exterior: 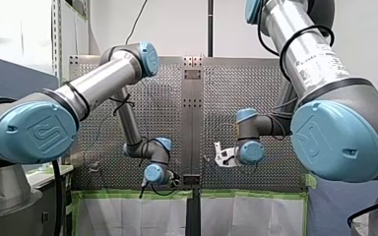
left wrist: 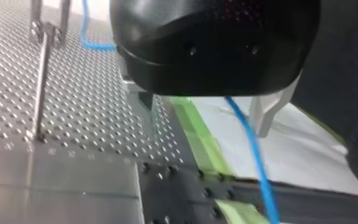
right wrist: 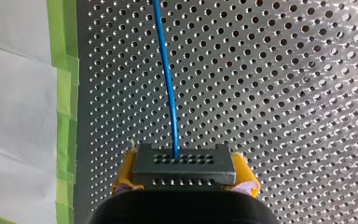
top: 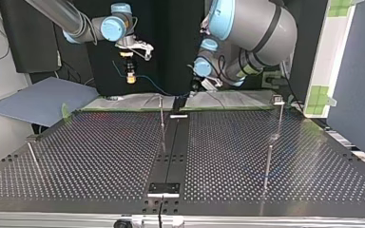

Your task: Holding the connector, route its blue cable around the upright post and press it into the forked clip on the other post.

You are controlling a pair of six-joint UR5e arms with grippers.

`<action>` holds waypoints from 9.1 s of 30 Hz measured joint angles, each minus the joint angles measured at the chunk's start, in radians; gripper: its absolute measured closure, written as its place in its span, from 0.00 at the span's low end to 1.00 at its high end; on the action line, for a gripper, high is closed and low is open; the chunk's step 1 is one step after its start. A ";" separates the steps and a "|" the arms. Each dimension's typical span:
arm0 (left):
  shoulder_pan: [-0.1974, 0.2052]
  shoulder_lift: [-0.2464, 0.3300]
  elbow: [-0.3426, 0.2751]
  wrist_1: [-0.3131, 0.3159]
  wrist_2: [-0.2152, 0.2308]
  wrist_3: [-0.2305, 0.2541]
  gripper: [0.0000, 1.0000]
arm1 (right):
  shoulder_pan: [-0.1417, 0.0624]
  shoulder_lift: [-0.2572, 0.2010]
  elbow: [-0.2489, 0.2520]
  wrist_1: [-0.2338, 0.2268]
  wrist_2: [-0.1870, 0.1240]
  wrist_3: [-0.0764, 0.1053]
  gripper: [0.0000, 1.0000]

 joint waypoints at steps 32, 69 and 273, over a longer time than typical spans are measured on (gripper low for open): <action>-0.175 0.001 0.006 0.219 -0.100 -0.280 0.01 | -0.001 0.020 0.008 -0.027 -0.050 0.021 1.00; -0.199 0.000 0.070 0.227 -0.253 -0.539 0.16 | -0.001 0.021 0.007 -0.031 -0.095 0.025 1.00; -0.164 -0.018 0.241 0.062 -0.244 -0.315 1.00 | -0.158 0.153 -0.292 0.152 -0.175 0.072 1.00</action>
